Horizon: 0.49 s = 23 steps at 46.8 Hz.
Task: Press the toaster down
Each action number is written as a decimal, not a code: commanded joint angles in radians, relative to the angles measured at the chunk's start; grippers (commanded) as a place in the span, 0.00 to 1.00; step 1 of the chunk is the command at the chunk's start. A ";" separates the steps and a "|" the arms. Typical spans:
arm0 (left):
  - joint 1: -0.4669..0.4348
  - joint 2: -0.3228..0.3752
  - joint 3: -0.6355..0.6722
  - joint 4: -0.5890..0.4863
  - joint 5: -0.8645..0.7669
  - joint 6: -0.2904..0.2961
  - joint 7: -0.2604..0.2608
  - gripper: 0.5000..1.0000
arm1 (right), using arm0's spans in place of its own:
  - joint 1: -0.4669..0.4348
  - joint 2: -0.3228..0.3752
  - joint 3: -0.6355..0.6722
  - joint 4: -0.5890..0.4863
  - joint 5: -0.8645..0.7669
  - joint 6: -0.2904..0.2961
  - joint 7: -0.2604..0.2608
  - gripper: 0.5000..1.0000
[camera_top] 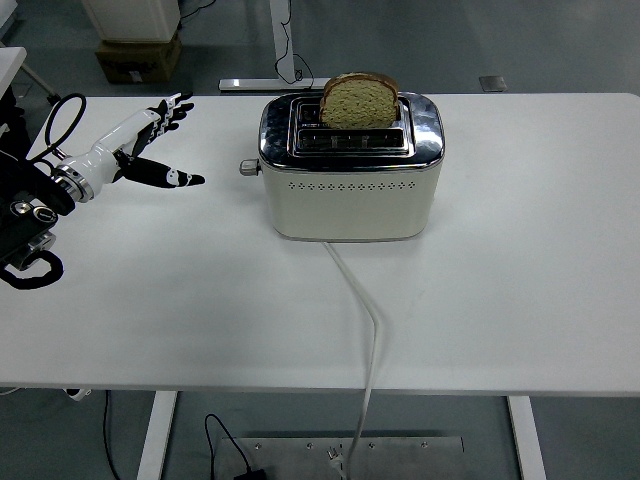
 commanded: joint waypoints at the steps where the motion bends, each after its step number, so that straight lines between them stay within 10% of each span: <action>1: -0.007 -0.003 -0.031 0.000 -0.052 0.001 0.001 1.00 | 0.000 0.000 0.000 0.000 0.001 0.000 0.000 0.99; 23: 0.004 -0.033 -0.120 0.100 -0.494 -0.035 0.003 1.00 | 0.000 0.000 0.000 0.000 -0.001 0.000 0.000 1.00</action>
